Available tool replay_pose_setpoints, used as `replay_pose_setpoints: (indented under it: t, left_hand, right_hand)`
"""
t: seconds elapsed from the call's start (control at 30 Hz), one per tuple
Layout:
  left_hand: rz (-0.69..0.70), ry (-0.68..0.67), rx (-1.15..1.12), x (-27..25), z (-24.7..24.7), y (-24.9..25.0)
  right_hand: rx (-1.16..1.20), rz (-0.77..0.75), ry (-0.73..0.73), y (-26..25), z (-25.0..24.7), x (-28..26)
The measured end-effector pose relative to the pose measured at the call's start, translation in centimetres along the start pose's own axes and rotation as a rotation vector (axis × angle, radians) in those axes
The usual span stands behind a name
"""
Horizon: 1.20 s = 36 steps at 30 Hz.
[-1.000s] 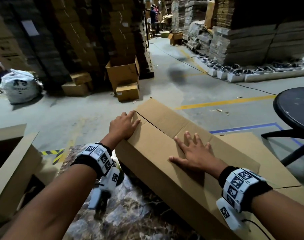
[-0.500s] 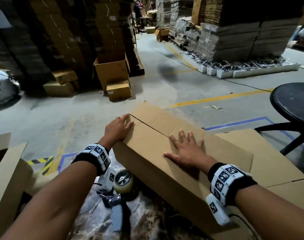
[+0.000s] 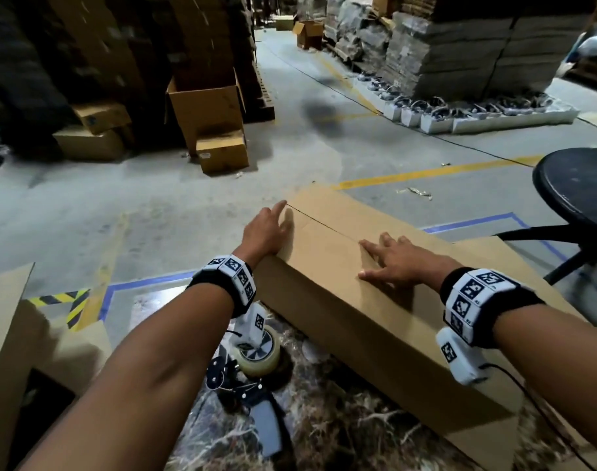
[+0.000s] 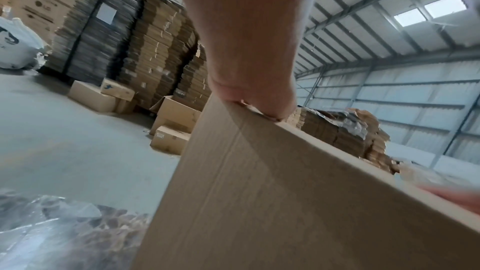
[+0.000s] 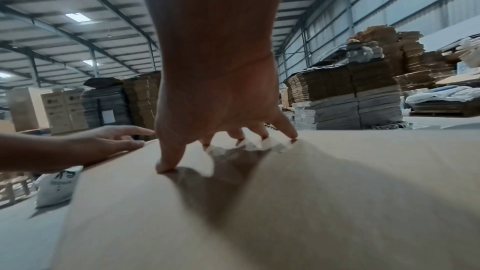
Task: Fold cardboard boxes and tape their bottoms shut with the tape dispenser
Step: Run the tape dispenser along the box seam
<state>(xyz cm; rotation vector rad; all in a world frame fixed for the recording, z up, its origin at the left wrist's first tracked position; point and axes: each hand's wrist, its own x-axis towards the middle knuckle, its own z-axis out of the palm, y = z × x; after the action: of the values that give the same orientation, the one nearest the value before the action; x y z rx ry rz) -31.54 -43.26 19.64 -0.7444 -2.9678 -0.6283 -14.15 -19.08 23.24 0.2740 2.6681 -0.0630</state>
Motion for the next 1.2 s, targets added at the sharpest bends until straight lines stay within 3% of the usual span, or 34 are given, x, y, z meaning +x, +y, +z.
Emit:
replay_pose_setpoints:
  t: [0.2, 0.27, 0.33, 0.4, 0.47, 0.53, 0.67, 0.73, 0.83, 0.9, 1.0, 1.1, 1.2]
  left_hand:
    - [0.414, -0.206, 0.322, -0.2, 0.8, 0.2]
    - [0.434, -0.278, 0.332, -0.4, 0.9, 0.9]
    - [0.406, -0.283, 0.351, -1.0, 1.0, 1.4]
    - [0.407, -0.248, 0.369, -1.8, 0.9, 1.8]
    - [0.414, -0.217, 0.365, -2.6, 0.5, 1.7]
    - [0.418, -0.195, 0.359, -3.2, 0.2, 1.3]
    - [0.384, -0.188, 0.343, -3.5, -0.3, 0.6]
    - [0.358, -0.194, 0.344, -3.0, -0.5, 0.2]
    - [0.298, -0.238, 0.291, -2.3, 0.1, 0.4]
    - [0.27, -0.257, 0.275, -1.9, 0.5, 0.7]
    - [0.263, -0.278, 0.305, -1.6, 0.3, 0.9]
    - [0.257, -0.296, 0.332, -1.7, -0.2, 0.6]
    - [0.223, -0.31, 0.327, -2.2, -0.7, 0.5]
  right_hand:
    - [0.001, 0.032, 0.004, -1.9, 0.5, -1.0]
    - [-0.022, -0.012, 0.029, -4.1, -0.5, -2.2]
    - [-0.036, -0.105, 0.148, -7.9, -0.8, -4.3]
    - [0.089, -0.236, 0.335, -12.2, 0.5, -7.3]
    - [0.241, -0.337, 0.378, -16.1, 3.8, -9.7]
    - [0.281, -0.338, 0.195, -18.9, 8.9, -10.1]
    - [0.455, -0.169, -0.253, -20.9, 19.3, -7.2]
    - [0.639, -0.041, -0.346, -21.5, 22.5, -5.6]
    - [0.952, 0.106, -0.35, -22.7, 26.1, -3.1]
    - [1.197, 0.18, -0.42, -23.4, 26.4, -2.3]
    - [1.472, 0.154, -0.639, -23.9, 24.7, -2.2]
    - [1.415, 0.085, -0.769, -22.3, 22.3, -2.8]
    - [1.113, 0.007, -0.661, -18.4, 19.8, -4.3]
